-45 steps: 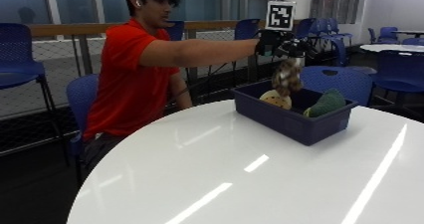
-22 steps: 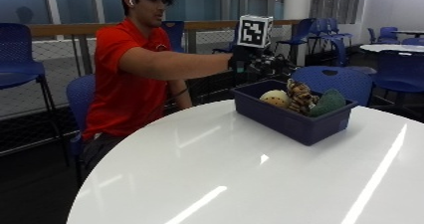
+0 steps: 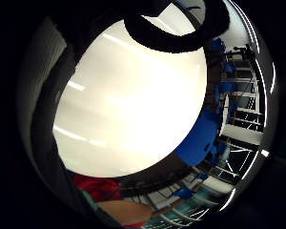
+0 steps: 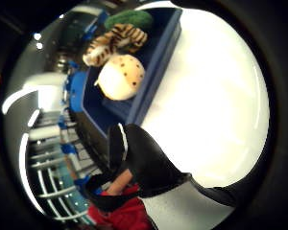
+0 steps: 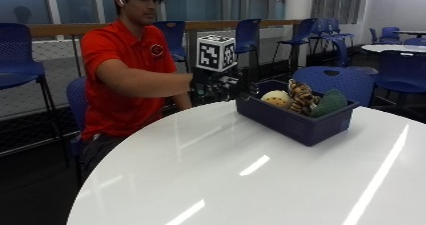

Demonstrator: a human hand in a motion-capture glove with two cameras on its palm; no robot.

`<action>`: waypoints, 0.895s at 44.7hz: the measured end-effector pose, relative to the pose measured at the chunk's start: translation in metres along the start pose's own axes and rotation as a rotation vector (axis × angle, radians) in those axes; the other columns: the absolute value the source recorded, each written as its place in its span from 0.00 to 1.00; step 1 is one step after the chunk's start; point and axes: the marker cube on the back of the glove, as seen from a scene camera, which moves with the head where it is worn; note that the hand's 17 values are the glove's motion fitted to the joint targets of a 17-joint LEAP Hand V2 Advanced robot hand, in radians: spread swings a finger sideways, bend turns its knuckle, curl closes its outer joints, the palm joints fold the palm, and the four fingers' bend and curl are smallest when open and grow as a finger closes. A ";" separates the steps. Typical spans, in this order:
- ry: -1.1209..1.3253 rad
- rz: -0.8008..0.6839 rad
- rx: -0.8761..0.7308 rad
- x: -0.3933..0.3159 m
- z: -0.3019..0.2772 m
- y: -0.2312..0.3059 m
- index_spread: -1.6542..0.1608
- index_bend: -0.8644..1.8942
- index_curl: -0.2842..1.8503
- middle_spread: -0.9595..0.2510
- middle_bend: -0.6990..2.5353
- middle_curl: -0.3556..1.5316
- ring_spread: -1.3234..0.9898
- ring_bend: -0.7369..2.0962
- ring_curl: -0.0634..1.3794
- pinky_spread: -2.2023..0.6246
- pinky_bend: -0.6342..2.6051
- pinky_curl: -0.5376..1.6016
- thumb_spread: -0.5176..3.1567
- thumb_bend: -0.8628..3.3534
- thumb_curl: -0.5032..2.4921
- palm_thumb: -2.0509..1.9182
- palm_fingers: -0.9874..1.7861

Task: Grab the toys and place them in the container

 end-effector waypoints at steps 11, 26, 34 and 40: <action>-0.020 0.046 -0.007 0.036 0.026 0.030 0.73 0.36 0.28 0.71 0.26 0.38 0.55 0.33 0.29 0.81 0.40 0.40 0.42 0.19 0.25 0.49 0.30; -0.025 0.095 -0.009 0.057 0.037 0.056 0.73 0.36 0.27 0.72 0.26 0.36 0.55 0.33 0.28 0.81 0.39 0.40 0.42 0.19 0.24 0.49 0.31; -0.017 0.106 -0.016 0.063 0.036 0.067 0.73 0.37 0.26 0.72 0.26 0.35 0.55 0.32 0.28 0.81 0.39 0.40 0.43 0.19 0.23 0.49 0.31; -0.002 0.103 -0.006 0.067 0.029 0.075 0.73 0.37 0.26 0.72 0.26 0.35 0.55 0.32 0.28 0.81 0.39 0.40 0.43 0.19 0.23 0.50 0.31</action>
